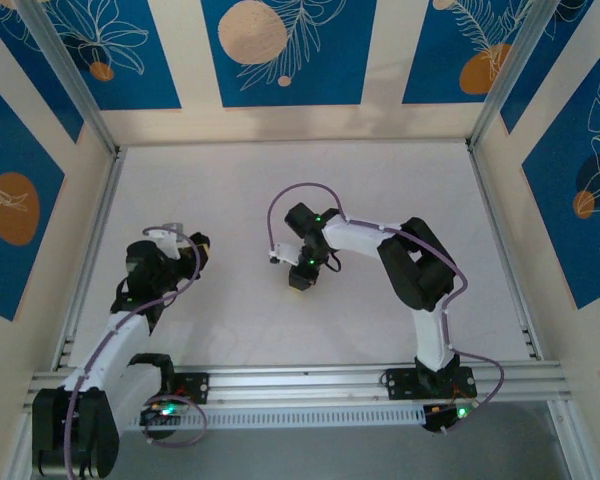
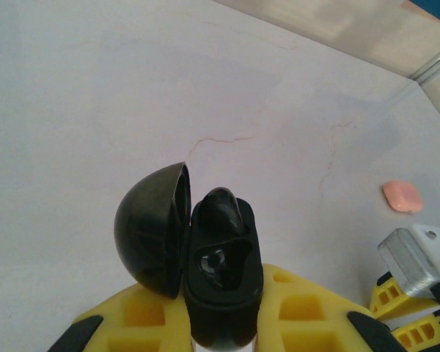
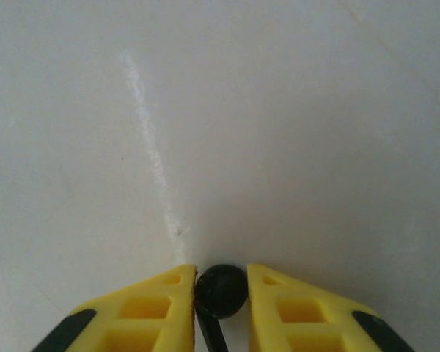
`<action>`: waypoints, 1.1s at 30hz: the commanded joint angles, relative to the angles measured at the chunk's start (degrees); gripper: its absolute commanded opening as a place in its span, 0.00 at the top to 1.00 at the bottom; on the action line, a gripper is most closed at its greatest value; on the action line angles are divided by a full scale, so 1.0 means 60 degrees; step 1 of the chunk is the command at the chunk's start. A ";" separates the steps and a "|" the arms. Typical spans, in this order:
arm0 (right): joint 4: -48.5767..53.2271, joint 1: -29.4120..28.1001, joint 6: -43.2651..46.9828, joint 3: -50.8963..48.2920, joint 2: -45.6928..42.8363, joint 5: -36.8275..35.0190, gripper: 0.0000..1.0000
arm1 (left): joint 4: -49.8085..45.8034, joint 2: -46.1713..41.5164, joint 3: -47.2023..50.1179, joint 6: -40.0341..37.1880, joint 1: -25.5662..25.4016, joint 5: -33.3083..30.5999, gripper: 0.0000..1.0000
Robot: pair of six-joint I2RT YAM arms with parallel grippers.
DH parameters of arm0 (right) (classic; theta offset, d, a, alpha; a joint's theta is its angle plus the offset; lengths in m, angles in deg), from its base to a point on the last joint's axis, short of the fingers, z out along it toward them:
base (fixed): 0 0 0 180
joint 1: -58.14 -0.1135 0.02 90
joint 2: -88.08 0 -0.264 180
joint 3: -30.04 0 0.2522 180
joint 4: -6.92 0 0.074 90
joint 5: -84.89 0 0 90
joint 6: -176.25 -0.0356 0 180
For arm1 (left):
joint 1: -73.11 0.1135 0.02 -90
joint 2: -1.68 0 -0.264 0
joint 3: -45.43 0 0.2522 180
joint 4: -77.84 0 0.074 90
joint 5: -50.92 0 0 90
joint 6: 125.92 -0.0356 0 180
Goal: Insert wireless bluetooth earbuds into charging case
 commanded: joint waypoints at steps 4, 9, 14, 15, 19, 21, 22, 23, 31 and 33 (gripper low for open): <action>0.1653 -0.0096 -0.0731 0.0343 -0.0527 -0.0454 0.65 | -0.0130 -0.0168 -0.0302 -0.0381 -0.0183 -0.0299 0.88; 0.2647 -0.0111 -0.1430 0.1103 -0.0994 -0.0726 0.63 | -0.0423 -0.0279 -0.0375 -0.0562 -0.0188 -0.0403 0.88; 0.4004 -0.0260 -0.2869 0.2178 -0.0817 -0.1511 0.59 | -0.0644 -0.0387 -0.0457 -0.0603 -0.0191 -0.0450 0.87; 0.4083 -0.0311 -0.3031 0.2248 -0.0796 -0.1691 0.59 | -0.0687 -0.0374 -0.0476 -0.0596 -0.0189 -0.0446 0.87; 0.4889 -0.0302 -0.5225 0.3515 -0.0274 -0.1778 0.59 | -0.0875 -0.0400 -0.0550 -0.0586 -0.0191 -0.0462 0.87; 0.5068 -0.0287 -0.6371 0.3971 -0.0039 -0.1323 0.59 | -0.0915 -0.0432 -0.0551 -0.0566 -0.0191 -0.0508 0.88; 0.5011 -0.0301 -0.6968 0.4060 0.0024 -0.1106 0.59 | -0.0891 -0.0447 -0.0538 -0.0544 -0.0191 -0.0529 0.87; 0.4877 -0.0315 -0.7481 0.4081 0.0044 -0.0811 0.60 | -0.0912 -0.0447 -0.0536 -0.0540 -0.0191 -0.0530 0.88; 0.4472 -0.0316 -0.9610 0.3749 0.0695 0.0234 0.60 | -0.1047 -0.0441 -0.0525 -0.0628 -0.0191 -0.0344 0.88; 0.4486 -0.0302 -0.9688 0.3687 0.0923 0.0234 0.60 | -0.1040 -0.0422 -0.0540 -0.0622 -0.0191 -0.0255 0.87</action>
